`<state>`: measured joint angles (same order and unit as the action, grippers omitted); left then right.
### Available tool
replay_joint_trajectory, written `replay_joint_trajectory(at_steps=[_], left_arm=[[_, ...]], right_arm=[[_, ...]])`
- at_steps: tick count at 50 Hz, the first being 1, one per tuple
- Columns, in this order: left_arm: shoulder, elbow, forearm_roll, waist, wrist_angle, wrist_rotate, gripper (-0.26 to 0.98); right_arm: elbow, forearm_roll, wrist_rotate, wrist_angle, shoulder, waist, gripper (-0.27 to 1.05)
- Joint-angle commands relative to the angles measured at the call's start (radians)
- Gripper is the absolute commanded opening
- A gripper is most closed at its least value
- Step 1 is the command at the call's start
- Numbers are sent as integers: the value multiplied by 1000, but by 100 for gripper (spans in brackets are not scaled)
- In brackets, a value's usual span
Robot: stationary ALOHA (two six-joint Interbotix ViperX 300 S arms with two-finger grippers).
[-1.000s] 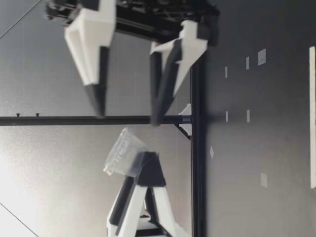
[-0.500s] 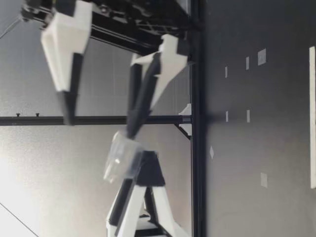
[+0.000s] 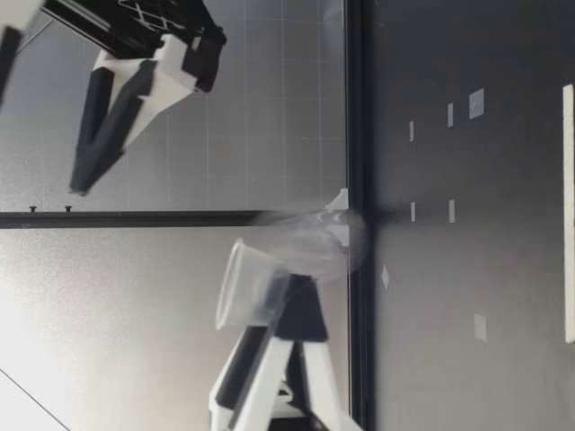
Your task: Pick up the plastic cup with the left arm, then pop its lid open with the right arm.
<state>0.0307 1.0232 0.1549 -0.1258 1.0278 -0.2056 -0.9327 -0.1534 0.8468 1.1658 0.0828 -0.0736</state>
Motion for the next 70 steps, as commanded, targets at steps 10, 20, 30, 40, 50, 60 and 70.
replay_joint_trajectory(at_steps=[10,20,30,40,50,60,70], left_arm=[[-63,-11,0,-2,32,2,18],[-58,-15,-2,-3,35,2,18],[-58,-15,-2,-3,35,2,18],[-60,-12,-2,-3,29,2,18],[-58,-11,-2,-3,26,2,18],[-58,-9,-2,-3,25,2,18],[-58,-9,0,-3,25,2,18]], right_arm=[[-9,-66,-331,-282,98,-11,72],[-20,-67,-453,-296,84,-9,72],[-21,-67,-472,-301,63,-9,72],[-21,-69,-586,-302,63,-9,72],[-20,-67,-614,-304,63,-9,72],[-17,-67,-612,-304,58,-9,72],[-17,-67,-612,-302,57,-9,72]])
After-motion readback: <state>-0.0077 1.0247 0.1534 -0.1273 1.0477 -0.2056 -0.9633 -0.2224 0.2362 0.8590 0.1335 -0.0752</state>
